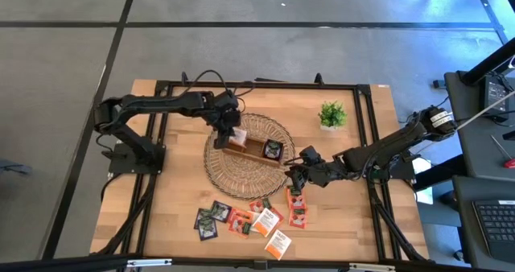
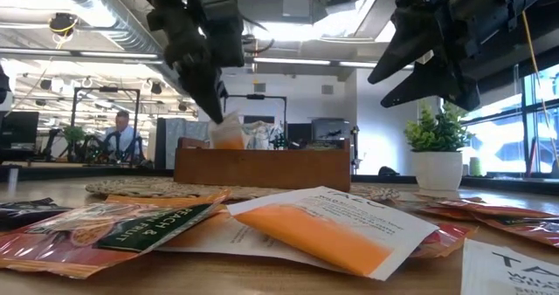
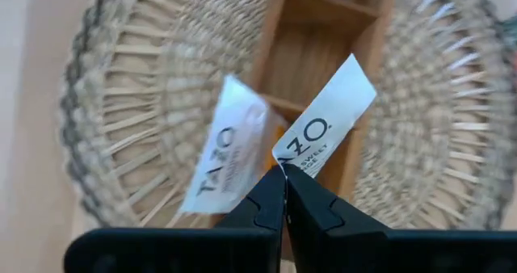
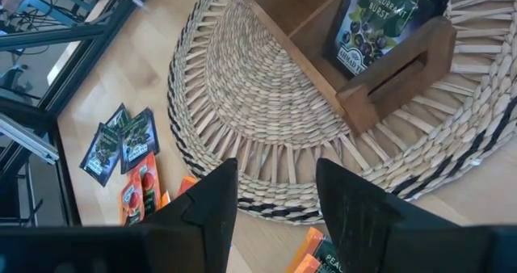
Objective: Pick & Place Tea
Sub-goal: Put the white tea bag into the left section of the wooden organizer
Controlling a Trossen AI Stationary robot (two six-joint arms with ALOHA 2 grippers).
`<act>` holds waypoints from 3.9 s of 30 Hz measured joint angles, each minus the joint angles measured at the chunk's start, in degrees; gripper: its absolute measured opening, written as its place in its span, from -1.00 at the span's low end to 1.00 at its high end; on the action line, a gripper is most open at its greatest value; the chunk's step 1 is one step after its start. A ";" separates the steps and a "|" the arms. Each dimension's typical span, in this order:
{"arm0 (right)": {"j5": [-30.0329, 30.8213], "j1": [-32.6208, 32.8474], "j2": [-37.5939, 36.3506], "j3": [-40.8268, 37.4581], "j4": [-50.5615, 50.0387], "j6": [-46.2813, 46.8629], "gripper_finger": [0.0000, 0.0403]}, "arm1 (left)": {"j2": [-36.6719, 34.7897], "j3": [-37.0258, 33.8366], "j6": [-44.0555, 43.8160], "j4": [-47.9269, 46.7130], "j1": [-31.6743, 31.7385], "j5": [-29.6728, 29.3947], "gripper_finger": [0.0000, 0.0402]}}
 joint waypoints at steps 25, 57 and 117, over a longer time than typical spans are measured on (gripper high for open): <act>-0.02 0.00 0.00 0.00 -0.26 -0.21 -0.15 | -1.25 0.02 -3.44 0.13 -0.37 -6.22 -0.97; -1.27 0.01 0.00 0.00 -0.26 -0.74 -0.15 | -1.25 9.56 -10.23 -0.38 -3.72 -2.30 -0.50; -1.69 17.30 28.96 18.77 17.37 -45.45 -0.29 | 17.81 11.60 -49.49 29.71 -44.11 -11.95 -0.49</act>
